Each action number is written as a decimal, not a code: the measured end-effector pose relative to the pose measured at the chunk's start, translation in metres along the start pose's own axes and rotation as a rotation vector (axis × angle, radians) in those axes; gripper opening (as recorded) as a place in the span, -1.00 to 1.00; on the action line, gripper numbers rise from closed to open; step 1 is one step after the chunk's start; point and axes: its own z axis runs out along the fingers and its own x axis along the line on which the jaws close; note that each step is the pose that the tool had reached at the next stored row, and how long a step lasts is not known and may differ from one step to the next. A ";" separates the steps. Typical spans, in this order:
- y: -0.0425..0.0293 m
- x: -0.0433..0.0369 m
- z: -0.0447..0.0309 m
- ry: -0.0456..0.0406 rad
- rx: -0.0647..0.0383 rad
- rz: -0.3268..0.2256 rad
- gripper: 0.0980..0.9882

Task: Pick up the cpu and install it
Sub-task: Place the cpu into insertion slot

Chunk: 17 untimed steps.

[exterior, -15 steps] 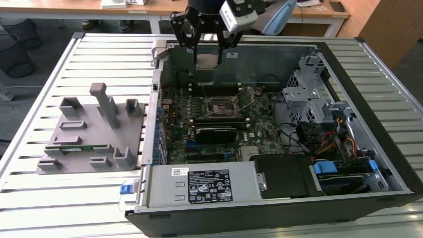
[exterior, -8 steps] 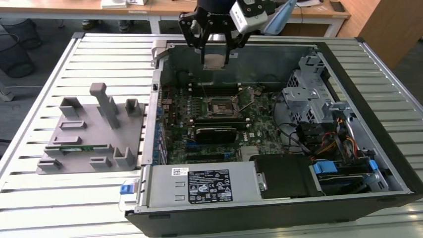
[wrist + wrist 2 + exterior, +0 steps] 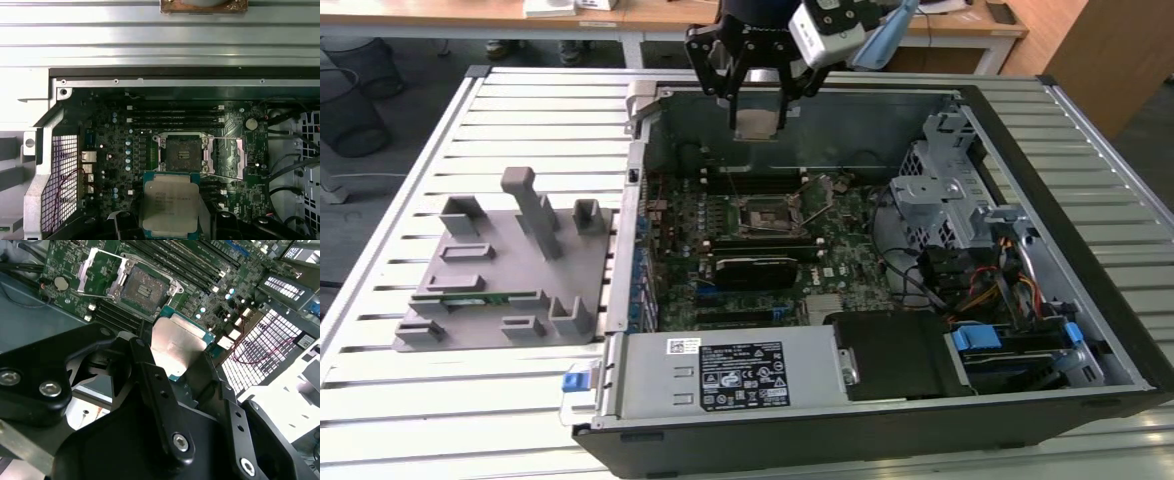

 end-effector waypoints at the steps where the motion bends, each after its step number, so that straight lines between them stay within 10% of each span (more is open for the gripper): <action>1: 0.0000 0.0000 0.0000 0.0000 0.000 0.000 -0.03; 17: 0.0000 -0.0004 0.0008 -0.0093 0.000 0.172 -0.03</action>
